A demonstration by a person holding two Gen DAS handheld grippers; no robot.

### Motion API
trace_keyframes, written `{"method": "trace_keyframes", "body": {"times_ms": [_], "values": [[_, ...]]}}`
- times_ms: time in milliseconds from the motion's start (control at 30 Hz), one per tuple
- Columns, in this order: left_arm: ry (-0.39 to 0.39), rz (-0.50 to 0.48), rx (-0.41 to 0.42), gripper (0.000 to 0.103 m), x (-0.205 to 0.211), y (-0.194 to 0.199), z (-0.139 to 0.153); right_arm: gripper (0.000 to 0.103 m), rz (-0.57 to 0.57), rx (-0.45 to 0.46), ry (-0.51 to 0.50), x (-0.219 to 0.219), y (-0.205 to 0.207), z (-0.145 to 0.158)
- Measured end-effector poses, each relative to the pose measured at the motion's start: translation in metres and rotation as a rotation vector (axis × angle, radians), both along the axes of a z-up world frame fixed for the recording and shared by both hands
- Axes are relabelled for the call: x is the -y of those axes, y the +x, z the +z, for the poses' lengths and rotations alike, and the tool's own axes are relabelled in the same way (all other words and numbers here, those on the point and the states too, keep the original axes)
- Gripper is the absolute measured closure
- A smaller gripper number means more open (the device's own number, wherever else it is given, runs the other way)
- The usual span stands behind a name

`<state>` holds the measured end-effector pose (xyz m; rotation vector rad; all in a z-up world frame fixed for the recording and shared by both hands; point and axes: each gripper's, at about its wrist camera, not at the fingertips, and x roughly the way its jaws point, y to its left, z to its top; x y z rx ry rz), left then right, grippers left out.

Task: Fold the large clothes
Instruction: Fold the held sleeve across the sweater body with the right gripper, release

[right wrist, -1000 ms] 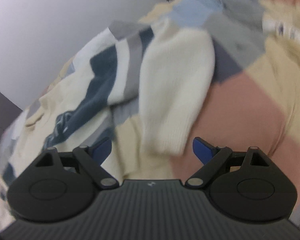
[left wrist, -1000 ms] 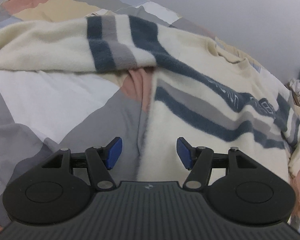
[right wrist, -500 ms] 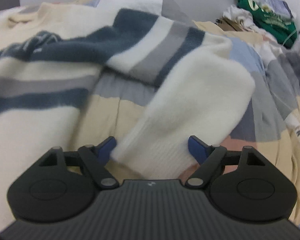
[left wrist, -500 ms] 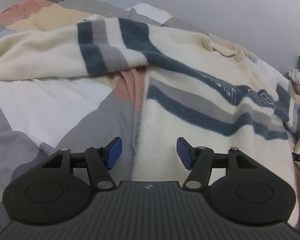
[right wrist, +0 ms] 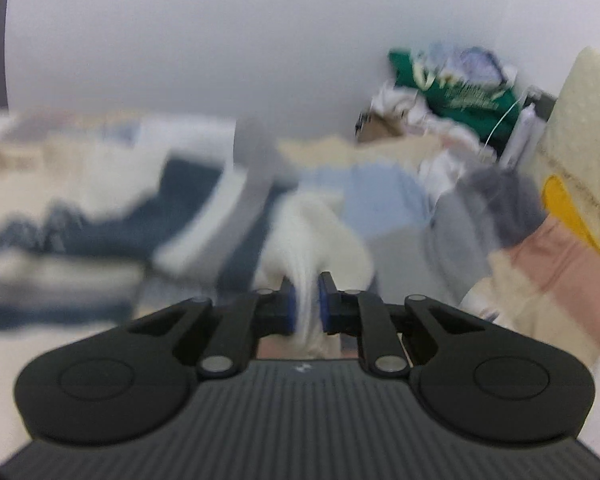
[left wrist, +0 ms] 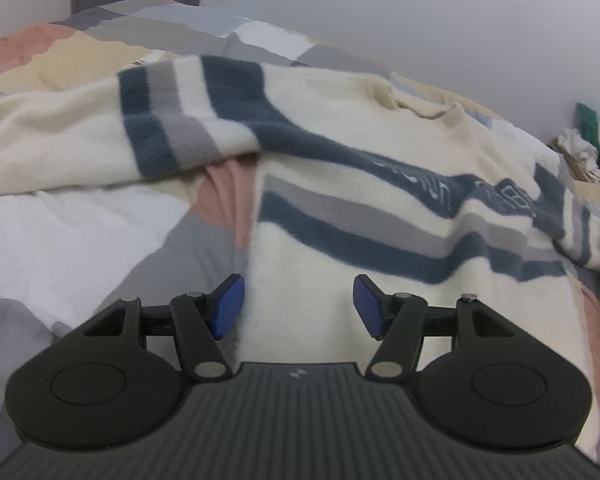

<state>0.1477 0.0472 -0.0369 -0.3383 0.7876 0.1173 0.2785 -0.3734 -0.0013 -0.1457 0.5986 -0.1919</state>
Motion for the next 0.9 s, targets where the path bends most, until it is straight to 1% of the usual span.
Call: {"method": "trace_keyframes", "body": {"times_ms": [67, 167, 200, 300, 367, 433, 500, 567, 633, 733, 833, 900], "values": [[-0.039, -0.008, 0.022, 0.037, -0.001, -0.002, 0.002, 0.09, 0.01, 0.055, 0.022, -0.003, -0.006, 0.035], [-0.063, -0.016, 0.05, 0.037, -0.004, -0.006, 0.005, 0.09, 0.052, 0.136, 0.071, -0.015, -0.017, 0.089], [-0.07, -0.018, 0.057, 0.037, -0.006, -0.007, 0.006, 0.09, 0.082, 0.164, 0.093, -0.024, -0.023, 0.108], [-0.101, -0.011, 0.066, 0.037, -0.01, -0.013, 0.008, 0.09, 0.182, 0.221, 0.132, -0.056, -0.042, 0.147], [-0.125, -0.006, 0.079, 0.037, -0.014, -0.017, 0.01, 0.09, 0.268, 0.239, 0.135, -0.086, -0.057, 0.165], [-0.137, 0.006, 0.098, 0.037, -0.019, -0.022, 0.014, 0.09, 0.357, 0.241, 0.138, -0.118, -0.068, 0.174], [-0.149, 0.022, 0.12, 0.037, -0.026, -0.027, 0.016, 0.09, 0.444, 0.229, 0.141, -0.151, -0.079, 0.176], [-0.177, 0.045, 0.143, 0.037, -0.032, -0.034, 0.018, 0.09, 0.517, 0.202, 0.163, -0.18, -0.087, 0.172], [-0.208, 0.049, 0.138, 0.037, -0.036, -0.037, 0.014, 0.09, 0.604, 0.16, 0.183, -0.211, -0.096, 0.161], [-0.256, 0.057, 0.134, 0.037, -0.042, -0.041, 0.011, 0.09, 0.715, 0.087, 0.162, -0.255, -0.109, 0.135], [-0.271, 0.074, 0.158, 0.037, -0.048, -0.046, 0.014, 0.09, 0.768, 0.005, 0.162, -0.286, -0.113, 0.105], [-0.293, 0.078, 0.175, 0.037, -0.052, -0.049, 0.015, 0.088, 0.768, -0.046, 0.165, -0.3, -0.109, 0.086]]}}
